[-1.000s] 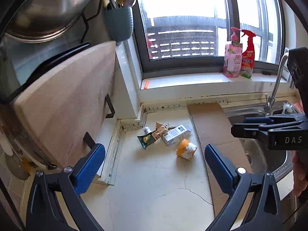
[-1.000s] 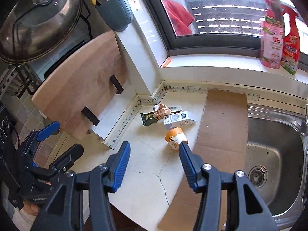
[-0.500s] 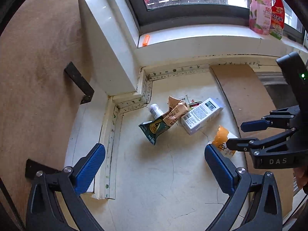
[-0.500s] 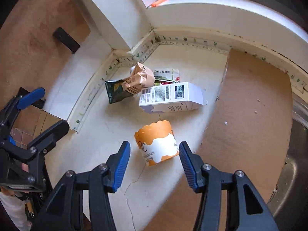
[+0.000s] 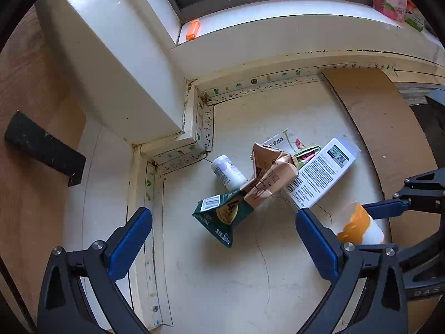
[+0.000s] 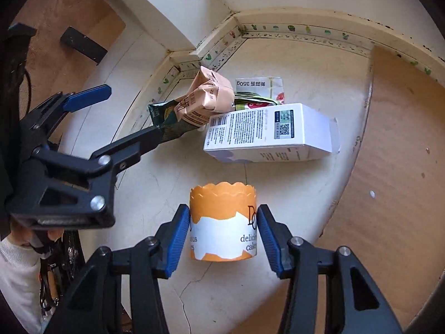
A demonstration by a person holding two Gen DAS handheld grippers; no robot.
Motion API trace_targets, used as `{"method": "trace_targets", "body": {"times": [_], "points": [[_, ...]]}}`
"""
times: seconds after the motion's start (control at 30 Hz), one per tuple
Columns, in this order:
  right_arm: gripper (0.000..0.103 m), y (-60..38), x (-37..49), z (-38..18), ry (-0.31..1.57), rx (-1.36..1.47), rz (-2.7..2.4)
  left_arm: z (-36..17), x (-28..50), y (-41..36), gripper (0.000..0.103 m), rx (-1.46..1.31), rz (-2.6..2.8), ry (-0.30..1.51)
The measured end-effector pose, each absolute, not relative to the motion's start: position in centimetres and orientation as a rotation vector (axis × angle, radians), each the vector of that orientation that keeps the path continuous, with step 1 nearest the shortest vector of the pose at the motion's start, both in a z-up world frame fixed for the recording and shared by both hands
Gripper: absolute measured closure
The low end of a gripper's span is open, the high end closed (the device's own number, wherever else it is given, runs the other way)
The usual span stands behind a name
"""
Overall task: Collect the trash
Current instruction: 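Move the right tool to the orange cake cup and close around it, then grasp the brown-green milk carton with the left tool while the right tool holds the cake cup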
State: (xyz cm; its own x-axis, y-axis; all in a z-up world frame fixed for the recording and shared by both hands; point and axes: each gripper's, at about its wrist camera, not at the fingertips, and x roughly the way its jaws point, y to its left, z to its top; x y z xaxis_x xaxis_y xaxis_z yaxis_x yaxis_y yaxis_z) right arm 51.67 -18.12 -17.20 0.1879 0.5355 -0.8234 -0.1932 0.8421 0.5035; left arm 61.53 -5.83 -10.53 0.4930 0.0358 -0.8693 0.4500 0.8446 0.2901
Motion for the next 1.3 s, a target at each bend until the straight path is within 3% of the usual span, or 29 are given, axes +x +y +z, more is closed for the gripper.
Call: {"method": "trace_targets", "body": {"times": [0.17, 0.33, 0.47, 0.53, 0.6, 0.7, 0.8, 1.3], "points": [[0.054, -20.0, 51.6, -16.6, 1.255, 0.412, 0.524, -12.4, 63.4, -6.6, 0.006, 0.558, -0.284, 1.070], [0.054, -21.6, 51.7, -15.9, 1.209, 0.483, 0.485, -14.0, 64.0, -7.9, 0.017, 0.628, -0.304, 1.088], [0.054, -22.5, 51.8, -16.0, 1.192, 0.510, 0.441, -15.0, 64.9, -8.1, 0.032, 0.628, -0.309, 1.118], [0.054, -22.7, 52.0, -16.5, 1.194, 0.522, 0.431, -15.2, 65.2, -8.1, 0.043, 0.611, -0.314, 1.130], [0.054, -22.9, 52.1, -16.6, 1.198, 0.529, 0.426, -15.6, 65.5, -8.0, 0.063, 0.601, -0.314, 1.147], [0.054, -23.1, 52.0, -16.7, 1.211, 0.533, 0.421, -15.9, 65.4, -7.8, 0.075, 0.600, -0.302, 1.155], [0.054, -23.1, 51.9, -16.6, 1.208, 0.539, 0.418, -15.6, 65.1, -7.3, 0.079, 0.560, -0.295, 1.165], [0.055, -21.8, 47.8, -13.5, 1.160, 0.560, 0.415, -9.9, 56.8, -3.8, 0.079, 0.329, -0.336, 1.138]]}}
